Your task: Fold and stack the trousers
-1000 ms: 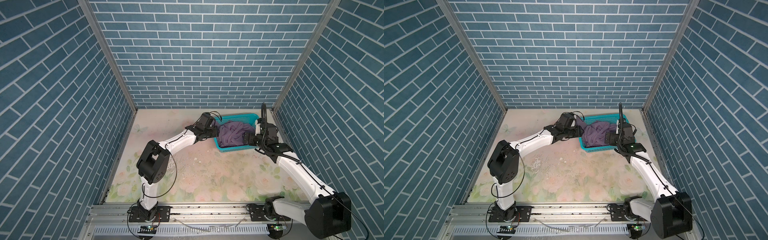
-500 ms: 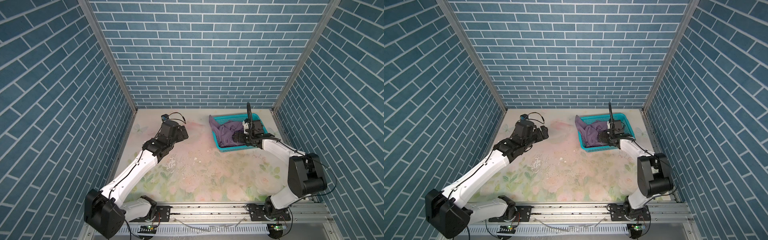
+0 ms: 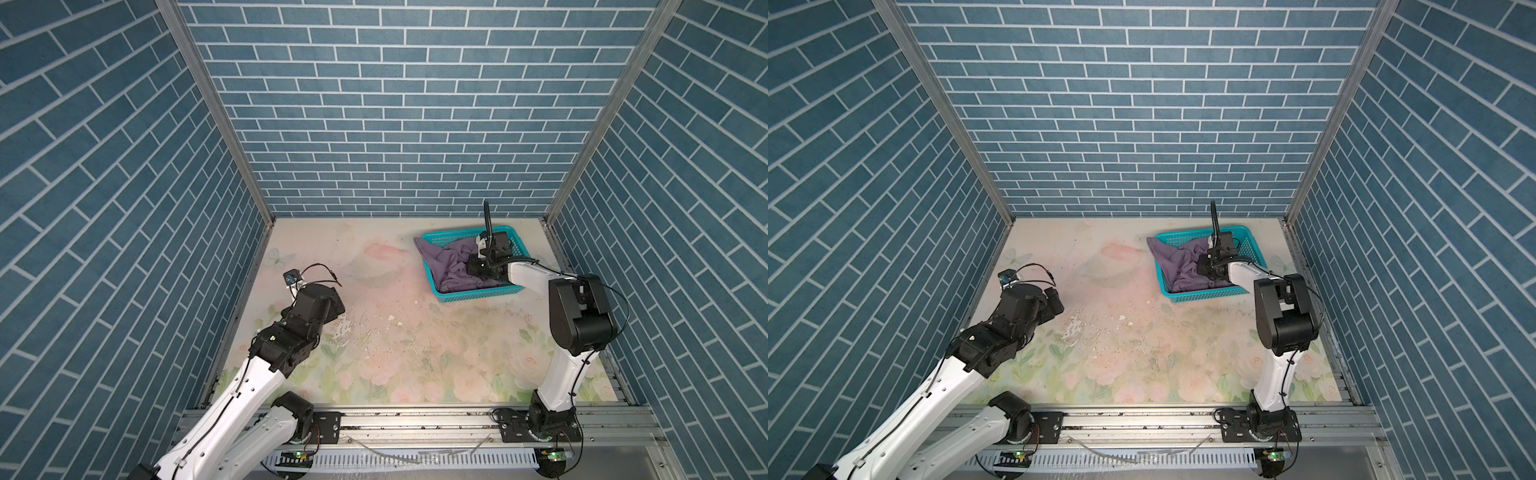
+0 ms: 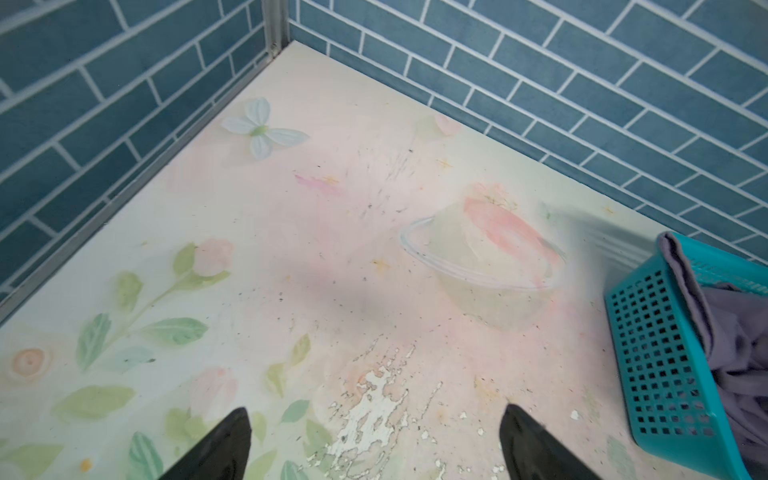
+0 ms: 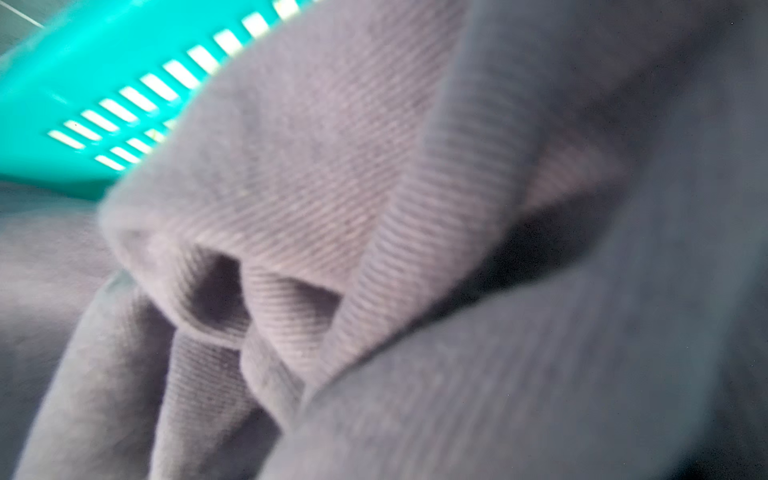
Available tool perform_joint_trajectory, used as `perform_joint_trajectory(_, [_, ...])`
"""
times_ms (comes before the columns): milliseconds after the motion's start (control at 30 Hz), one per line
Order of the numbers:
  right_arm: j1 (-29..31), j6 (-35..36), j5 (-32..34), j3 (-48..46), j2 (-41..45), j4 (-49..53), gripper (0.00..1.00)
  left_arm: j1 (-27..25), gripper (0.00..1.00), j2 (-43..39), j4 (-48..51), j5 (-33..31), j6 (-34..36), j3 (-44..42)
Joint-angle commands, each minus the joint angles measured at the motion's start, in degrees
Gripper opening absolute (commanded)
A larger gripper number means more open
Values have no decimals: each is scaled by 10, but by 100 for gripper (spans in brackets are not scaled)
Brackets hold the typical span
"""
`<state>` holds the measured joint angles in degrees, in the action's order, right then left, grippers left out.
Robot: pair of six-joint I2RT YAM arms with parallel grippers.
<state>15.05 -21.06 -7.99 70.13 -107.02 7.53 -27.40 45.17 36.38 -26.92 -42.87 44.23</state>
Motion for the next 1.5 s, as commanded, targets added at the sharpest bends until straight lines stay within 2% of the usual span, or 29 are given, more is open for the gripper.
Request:
perform_joint_trajectory(0, [-2,53,68,91,77,47,0,4,93,-12,22,-59,-14,4])
perform_joint_trajectory(67, [13,89,98,122,110,66,0,4,93,-10,20,-73,-9,10])
perform_joint_trajectory(200, [98,219,208,174,163,69,0,5,95,1,26,-104,-27,13])
perform_joint_trajectory(367, [214,299,252,235,188,61,0,5,97,5,37,-99,-30,15])
perform_joint_trajectory(467, [298,344,248,251,192,23,0,5,99,2,54,-119,-29,19])
perform_joint_trajectory(533, [345,363,216,241,189,-14,0,6,99,-1,67,-137,-36,24])
perform_joint_trajectory(600, [365,364,183,238,171,-20,0,7,99,-4,75,-150,-40,32])
perform_joint_trajectory(633, [372,363,172,241,157,-10,4,7,99,-8,76,-155,-40,33])
perform_joint_trajectory(667, [377,359,164,246,143,5,14,7,99,-10,79,-159,-42,34])
perform_joint_trajectory(733, [383,335,139,261,113,50,42,7,99,-18,92,-169,-56,34])
perform_joint_trajectory(767, [382,314,125,262,104,66,52,7,99,-22,99,-173,-65,33])
perform_joint_trajectory(833, [381,271,99,252,94,81,65,7,99,-31,108,-180,-80,25])
perform_joint_trajectory(900, [379,251,88,236,93,87,72,7,99,-39,97,-185,-79,11])
perform_joint_trajectory(1000, [375,236,109,217,96,109,77,8,99,-36,72,-186,-62,5])
perform_joint_trajectory(1100, [363,218,135,186,107,116,78,8,99,-15,64,-174,-53,14])
perform_joint_trajectory(1200, [332,169,144,171,109,137,77,8,99,13,64,-156,-53,19])
perform_joint_trajectory(1367, [261,87,98,202,74,229,75,9,99,47,33,-125,-66,2])
perform_joint_trajectory(1467, [240,55,74,182,62,242,73,10,99,70,0,-110,-50,6])
